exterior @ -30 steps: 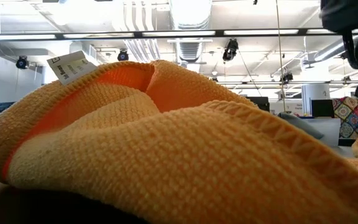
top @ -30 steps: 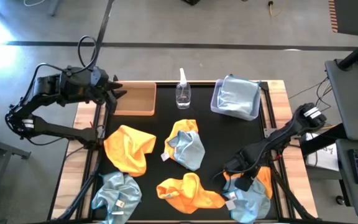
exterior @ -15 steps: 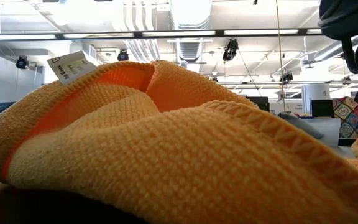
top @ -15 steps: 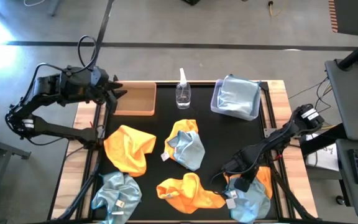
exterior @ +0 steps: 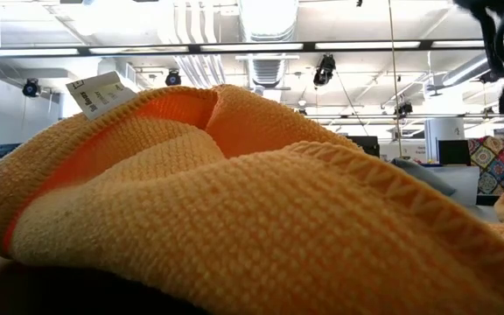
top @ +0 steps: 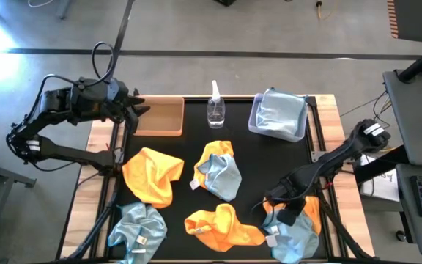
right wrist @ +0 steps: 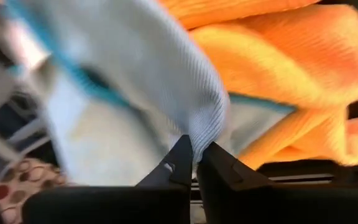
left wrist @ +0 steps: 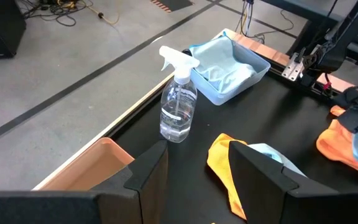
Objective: Sort microfiber towel by color & place in baskets
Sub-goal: Put the blue towel into the transparent bin
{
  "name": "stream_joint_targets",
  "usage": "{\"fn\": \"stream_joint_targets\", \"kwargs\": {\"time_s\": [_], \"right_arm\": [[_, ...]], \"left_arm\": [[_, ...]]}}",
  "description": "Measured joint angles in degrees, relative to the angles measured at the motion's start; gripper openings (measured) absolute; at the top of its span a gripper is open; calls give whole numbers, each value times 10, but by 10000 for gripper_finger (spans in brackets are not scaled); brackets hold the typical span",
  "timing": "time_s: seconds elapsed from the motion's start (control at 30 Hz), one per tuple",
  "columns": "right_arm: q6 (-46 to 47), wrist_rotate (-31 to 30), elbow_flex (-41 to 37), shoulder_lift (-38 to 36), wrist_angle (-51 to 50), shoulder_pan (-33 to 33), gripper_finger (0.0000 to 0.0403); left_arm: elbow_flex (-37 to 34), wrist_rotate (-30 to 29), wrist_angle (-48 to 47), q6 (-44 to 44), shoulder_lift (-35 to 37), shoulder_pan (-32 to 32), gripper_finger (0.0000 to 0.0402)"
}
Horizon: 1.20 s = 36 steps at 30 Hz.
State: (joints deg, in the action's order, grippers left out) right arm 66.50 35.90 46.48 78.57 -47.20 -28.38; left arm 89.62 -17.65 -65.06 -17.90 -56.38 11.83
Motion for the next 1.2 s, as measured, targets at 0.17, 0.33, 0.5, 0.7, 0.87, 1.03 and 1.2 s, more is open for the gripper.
{"fn": "stream_joint_targets", "kwargs": {"time_s": [0.17, 0.33, 0.5, 0.7, 0.87, 1.03, 1.2], "right_arm": [[38, -12, 3, -70, 28, 1, 9], [73, -89, 30, -134, 30, 3, 9], [75, -213, 74, -187, 29, 3, 9], [9, -370, 147, -226, 30, 3, 9], [-99, -477, 225, -233, 30, 3, 9], [-212, -590, 298, -231, 30, 3, 9], [-289, -701, 336, -231, 22, 3, 9]], "left_arm": [[0, 0, 0, 4, 0, 0, 155], [0, 0, 2, 7, 0, 0, 155], [0, 0, 11, 10, 0, 0, 155], [0, 0, 16, 14, 0, 0, 155], [0, 0, 16, 14, 0, 0, 155], [0, 0, 16, 14, 0, 0, 155], [0, 0, 16, 13, 0, 0, 155]]}}
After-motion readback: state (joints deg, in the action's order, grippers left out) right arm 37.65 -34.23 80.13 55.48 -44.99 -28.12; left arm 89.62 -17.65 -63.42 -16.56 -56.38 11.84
